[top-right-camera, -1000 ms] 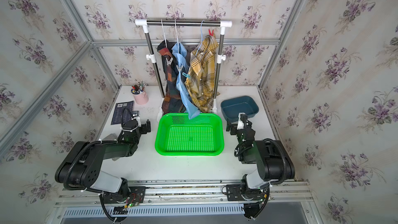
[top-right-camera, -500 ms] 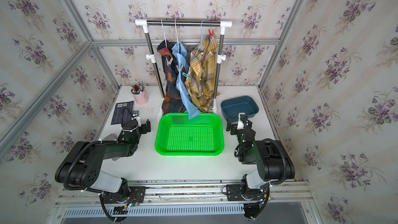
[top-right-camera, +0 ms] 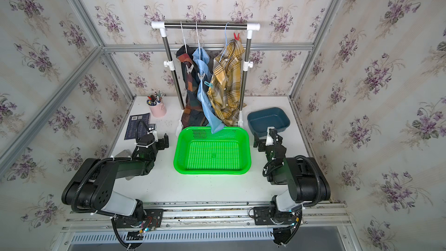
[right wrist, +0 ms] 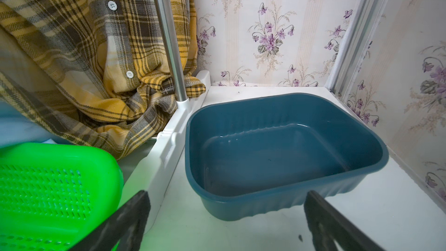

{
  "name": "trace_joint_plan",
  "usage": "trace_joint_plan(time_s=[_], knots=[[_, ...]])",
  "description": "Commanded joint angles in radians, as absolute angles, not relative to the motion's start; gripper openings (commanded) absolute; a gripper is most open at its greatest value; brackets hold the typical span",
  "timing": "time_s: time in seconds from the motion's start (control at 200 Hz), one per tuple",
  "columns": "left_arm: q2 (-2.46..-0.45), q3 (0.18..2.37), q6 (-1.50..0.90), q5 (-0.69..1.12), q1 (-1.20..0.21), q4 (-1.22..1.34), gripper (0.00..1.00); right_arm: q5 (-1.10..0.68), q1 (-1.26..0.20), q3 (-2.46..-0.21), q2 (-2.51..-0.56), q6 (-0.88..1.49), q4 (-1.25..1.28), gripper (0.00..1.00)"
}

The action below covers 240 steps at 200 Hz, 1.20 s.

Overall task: Remove the clothespins securing long-sleeve shirts to the hanger
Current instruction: Pick up the hanger from the clothesline.

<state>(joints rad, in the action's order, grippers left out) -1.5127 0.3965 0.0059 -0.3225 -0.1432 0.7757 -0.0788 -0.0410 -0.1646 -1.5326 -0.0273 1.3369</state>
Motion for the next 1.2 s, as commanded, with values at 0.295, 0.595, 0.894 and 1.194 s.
trace_joint_plan(time_s=[0.295, 0.595, 0.894, 1.194], knots=[[-1.462, 0.449, 0.022, -0.247, -0.127, 0.698, 0.99, 0.187, -0.061, -0.198, -1.424, 0.036, 1.232, 1.00], [-1.196, 0.738, -0.076, -0.307, -0.185, 0.060, 0.99, 0.185, -0.078, -0.203, -0.807, 0.504, 0.928, 1.00], [-1.067, 1.165, -0.125, -0.286, -0.519, -0.366, 0.99, -0.081, -0.080, -0.484, -0.796, 0.556, 0.439, 1.00], [-1.460, 1.778, -0.029, -0.135, -0.702, -0.457, 0.99, -0.232, -0.105, -0.544, -0.934, 0.521, 0.298, 1.00]])
